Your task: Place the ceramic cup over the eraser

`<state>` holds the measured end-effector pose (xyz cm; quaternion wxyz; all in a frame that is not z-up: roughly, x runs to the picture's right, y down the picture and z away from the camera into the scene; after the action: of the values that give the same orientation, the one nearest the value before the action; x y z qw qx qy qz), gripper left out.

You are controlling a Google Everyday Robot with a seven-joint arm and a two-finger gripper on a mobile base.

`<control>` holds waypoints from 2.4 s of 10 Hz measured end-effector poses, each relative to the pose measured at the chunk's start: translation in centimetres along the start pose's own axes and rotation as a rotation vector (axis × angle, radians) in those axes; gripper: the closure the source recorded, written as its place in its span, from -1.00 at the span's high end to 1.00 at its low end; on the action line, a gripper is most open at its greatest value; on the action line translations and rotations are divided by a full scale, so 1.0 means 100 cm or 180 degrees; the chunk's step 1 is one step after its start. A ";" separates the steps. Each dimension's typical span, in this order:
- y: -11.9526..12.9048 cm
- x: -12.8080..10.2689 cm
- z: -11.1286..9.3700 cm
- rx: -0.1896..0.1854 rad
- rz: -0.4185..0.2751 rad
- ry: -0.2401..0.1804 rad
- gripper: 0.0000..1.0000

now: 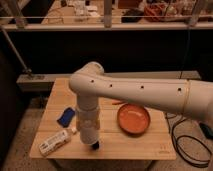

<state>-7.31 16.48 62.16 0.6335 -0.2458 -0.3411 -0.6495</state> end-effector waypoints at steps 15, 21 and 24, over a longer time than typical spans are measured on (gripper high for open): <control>0.005 0.014 0.034 -0.0050 0.0068 -0.0056 -1.00; 0.008 0.020 0.042 -0.0054 0.0093 -0.0076 -0.91; 0.009 0.022 0.045 -0.0058 0.0105 -0.0085 -0.67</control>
<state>-7.06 18.48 66.89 0.6372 -0.2659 -0.3396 -0.6387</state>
